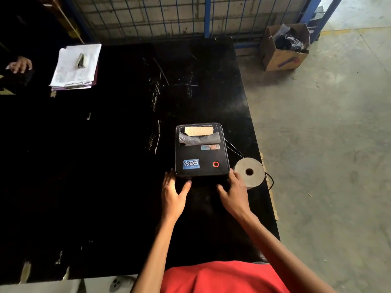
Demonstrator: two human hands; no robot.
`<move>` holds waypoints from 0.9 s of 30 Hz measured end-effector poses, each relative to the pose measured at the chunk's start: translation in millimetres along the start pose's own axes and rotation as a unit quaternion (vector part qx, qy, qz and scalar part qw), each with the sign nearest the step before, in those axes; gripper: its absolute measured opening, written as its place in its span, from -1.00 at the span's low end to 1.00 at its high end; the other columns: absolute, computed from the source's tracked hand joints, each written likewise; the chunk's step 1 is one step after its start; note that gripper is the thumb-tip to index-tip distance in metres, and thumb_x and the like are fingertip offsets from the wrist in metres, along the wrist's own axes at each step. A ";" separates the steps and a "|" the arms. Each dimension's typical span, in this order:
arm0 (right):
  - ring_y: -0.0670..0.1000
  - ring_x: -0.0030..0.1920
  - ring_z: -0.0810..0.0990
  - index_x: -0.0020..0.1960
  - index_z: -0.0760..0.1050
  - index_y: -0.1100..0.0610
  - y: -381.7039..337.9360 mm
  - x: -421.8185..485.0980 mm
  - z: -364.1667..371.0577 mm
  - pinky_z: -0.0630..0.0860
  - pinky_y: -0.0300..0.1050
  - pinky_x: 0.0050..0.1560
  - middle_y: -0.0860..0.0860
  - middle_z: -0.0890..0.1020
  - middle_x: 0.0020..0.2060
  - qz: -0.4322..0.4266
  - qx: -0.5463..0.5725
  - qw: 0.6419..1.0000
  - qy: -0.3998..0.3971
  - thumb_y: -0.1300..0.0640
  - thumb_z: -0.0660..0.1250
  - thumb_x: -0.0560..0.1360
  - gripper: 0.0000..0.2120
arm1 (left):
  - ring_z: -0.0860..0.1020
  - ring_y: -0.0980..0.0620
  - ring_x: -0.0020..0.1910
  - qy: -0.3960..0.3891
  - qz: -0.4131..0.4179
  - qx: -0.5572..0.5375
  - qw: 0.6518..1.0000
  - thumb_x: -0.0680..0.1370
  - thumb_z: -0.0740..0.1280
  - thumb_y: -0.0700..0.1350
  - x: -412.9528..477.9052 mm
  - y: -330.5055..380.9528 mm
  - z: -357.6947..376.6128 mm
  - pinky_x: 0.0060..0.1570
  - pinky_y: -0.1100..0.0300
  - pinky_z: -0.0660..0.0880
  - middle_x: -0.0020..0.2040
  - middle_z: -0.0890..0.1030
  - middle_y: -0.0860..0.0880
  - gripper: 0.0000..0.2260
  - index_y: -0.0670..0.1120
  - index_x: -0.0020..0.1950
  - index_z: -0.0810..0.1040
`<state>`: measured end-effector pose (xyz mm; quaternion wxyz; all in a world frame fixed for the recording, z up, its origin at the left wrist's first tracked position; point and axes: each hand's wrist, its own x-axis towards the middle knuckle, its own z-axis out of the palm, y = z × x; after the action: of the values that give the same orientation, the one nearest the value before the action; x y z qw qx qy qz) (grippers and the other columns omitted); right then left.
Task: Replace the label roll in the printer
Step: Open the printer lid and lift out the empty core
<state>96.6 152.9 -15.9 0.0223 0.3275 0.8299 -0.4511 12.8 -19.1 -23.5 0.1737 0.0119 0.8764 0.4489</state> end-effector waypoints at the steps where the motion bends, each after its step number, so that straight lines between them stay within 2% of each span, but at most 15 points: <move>1: 0.09 0.39 0.42 0.47 0.43 0.05 -7.8 5.1 -7.2 0.41 -0.03 0.37 0.07 0.48 0.36 -0.015 -0.006 1.000 0.010 0.14 0.40 0.54 -0.50 | 0.38 -0.14 0.48 0.010 0.014 -0.008 1.000 0.56 0.43 -0.08 5.3 7.3 -5.3 0.47 -0.09 0.29 0.44 0.48 -0.20 -0.51 -0.24 0.43 0.46; 4: 0.11 0.34 0.43 0.29 0.62 0.07 -38.7 32.8 -30.4 0.31 -0.14 0.20 0.09 0.54 0.31 -0.048 -0.029 0.997 0.048 0.09 0.39 0.54 -0.68 | 0.52 -0.06 0.33 0.050 0.040 -0.040 0.997 0.58 0.40 -0.05 27.2 33.4 -20.9 0.39 -0.01 0.41 0.29 0.61 -0.14 -0.66 -0.21 0.29 0.60; 6: 0.10 0.30 0.50 0.16 0.70 0.10 -63.2 56.8 -44.4 0.37 -0.12 0.17 0.10 0.60 0.28 -0.053 0.008 0.996 0.074 0.08 0.38 0.54 -0.75 | 0.53 0.08 0.26 0.069 0.037 -0.082 0.994 0.60 0.37 -0.05 46.4 53.9 -29.0 0.31 0.17 0.42 0.27 0.61 -0.08 -0.65 -0.20 0.32 0.58; 7: 0.08 0.26 0.55 0.10 0.72 0.13 -75.4 68.8 -50.3 0.43 -0.09 0.17 0.11 0.64 0.24 -0.056 0.025 0.994 0.087 0.07 0.38 0.54 -0.77 | 0.53 0.10 0.26 0.068 0.038 -0.101 0.992 0.60 0.36 -0.05 56.8 63.9 -32.1 0.29 0.19 0.42 0.29 0.61 -0.08 -0.64 -0.19 0.34 0.57; 8: 0.06 0.17 0.60 0.02 0.73 0.17 -86.4 80.6 -54.9 0.49 -0.06 0.15 0.13 0.68 0.15 -0.060 0.038 0.993 0.095 0.06 0.37 0.55 -0.77 | 0.54 0.07 0.27 0.064 0.043 -0.114 0.990 0.61 0.35 -0.05 67.6 72.5 -34.2 0.32 0.16 0.43 0.30 0.61 -0.08 -0.64 -0.18 0.35 0.56; 10: -0.03 -0.15 0.63 -0.10 0.69 0.24 -104.7 103.4 -60.3 0.54 -0.09 -0.08 0.11 0.69 -0.18 -0.063 0.062 0.991 0.101 0.04 0.34 0.57 -0.72 | 0.54 0.03 0.30 0.056 0.052 -0.128 0.989 0.62 0.33 -0.06 89.0 88.7 -37.0 0.39 0.08 0.42 0.31 0.61 -0.10 -0.63 -0.17 0.38 0.55; 12: -0.09 -0.32 0.56 0.00 0.68 0.27 -115.8 123.3 -62.6 0.47 -0.24 -0.29 0.02 0.63 -0.33 -0.051 0.063 0.992 0.098 -0.01 0.31 0.61 -0.65 | 0.53 0.03 0.32 0.049 0.053 -0.135 0.988 0.63 0.30 -0.06 108.6 103.1 -38.4 0.40 0.07 0.41 0.33 0.59 -0.10 -0.63 -0.16 0.40 0.52; 14: -0.05 -0.19 0.60 0.20 0.64 0.29 -120.9 139.2 -63.2 0.50 -0.21 -0.17 0.09 0.69 -0.18 -0.035 0.067 0.994 0.083 -0.06 0.29 0.62 -0.57 | 0.51 0.04 0.33 0.050 0.045 -0.145 0.987 0.63 0.29 -0.07 123.0 112.2 -37.9 0.38 0.15 0.40 0.37 0.56 -0.10 -0.61 -0.17 0.43 0.49; 16: 0.04 0.10 0.66 0.37 0.56 0.26 -123.9 150.0 -63.0 0.55 -0.07 0.16 0.18 0.71 0.14 -0.023 0.087 0.994 0.069 -0.07 0.27 0.63 -0.52 | 0.50 0.13 0.27 0.055 0.048 -0.163 0.984 0.63 0.29 -0.12 131.8 116.2 -36.9 0.22 0.36 0.40 0.34 0.57 -0.03 -0.62 -0.18 0.45 0.46; 18: 0.06 0.29 0.60 0.46 0.48 0.22 -123.9 155.6 -61.8 0.48 -0.15 0.26 0.15 0.64 0.31 -0.025 0.111 0.992 0.063 -0.07 0.26 0.64 -0.50 | 0.49 0.20 0.21 0.044 0.051 -0.185 0.980 0.64 0.28 -0.16 135.4 117.4 -35.4 0.03 0.55 0.37 0.26 0.55 0.08 -0.61 -0.18 0.46 0.44; 19: 0.06 0.35 0.56 0.50 0.44 0.21 -122.3 156.5 -61.3 0.41 -0.22 0.26 0.14 0.60 0.36 -0.027 0.125 0.990 0.062 -0.05 0.26 0.64 -0.49 | 0.49 0.21 0.20 0.035 0.048 -0.198 0.978 0.64 0.27 -0.18 136.1 116.5 -34.7 -0.02 0.58 0.40 0.23 0.54 0.10 -0.61 -0.19 0.48 0.42; 21: 0.07 0.46 0.46 0.55 0.35 0.19 -114.2 158.5 -59.7 0.29 -0.24 0.31 0.12 0.50 0.46 -0.024 0.177 0.983 0.051 -0.02 0.25 0.66 -0.48 | 0.49 0.19 0.23 0.015 0.041 -0.224 0.974 0.65 0.25 -0.21 138.0 112.5 -35.7 0.07 0.55 0.44 0.28 0.53 0.06 -0.60 -0.21 0.50 0.38; 24: 0.05 0.50 0.42 0.59 0.28 0.14 -92.8 159.6 -56.9 0.29 -0.09 0.48 0.11 0.47 0.49 -0.013 0.285 0.958 0.016 0.07 0.18 0.69 -0.51 | 0.47 0.09 0.36 -0.019 0.031 -0.243 0.969 0.66 0.23 -0.21 141.2 102.9 -40.6 0.35 0.29 0.38 0.40 0.51 -0.03 -0.58 -0.15 0.53 0.34; 25: 0.04 0.46 0.46 0.60 0.27 0.12 -83.5 159.0 -54.4 0.34 -0.05 0.46 0.10 0.51 0.46 -0.011 0.295 0.955 0.018 0.11 0.16 0.69 -0.52 | 0.46 0.08 0.38 -0.022 0.028 -0.244 0.969 0.65 0.23 -0.22 142.3 98.3 -41.9 0.37 0.25 0.35 0.41 0.50 -0.04 -0.57 -0.13 0.54 0.33; 27: 0.02 0.30 0.57 0.57 0.32 0.11 -62.7 154.8 -46.4 0.47 -0.13 0.26 0.10 0.60 0.36 0.008 0.247 0.968 0.046 0.19 0.19 0.67 -0.53 | 0.47 0.07 0.37 -0.001 0.008 -0.240 0.971 0.62 0.25 -0.25 143.3 84.9 -41.5 0.35 0.22 0.37 0.40 0.50 -0.05 -0.53 -0.11 0.54 0.33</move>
<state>-48.2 245.6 6.1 -0.0941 0.3496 0.6903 -0.6264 -146.5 24.4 23.9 0.1688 -0.0230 0.7425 0.6479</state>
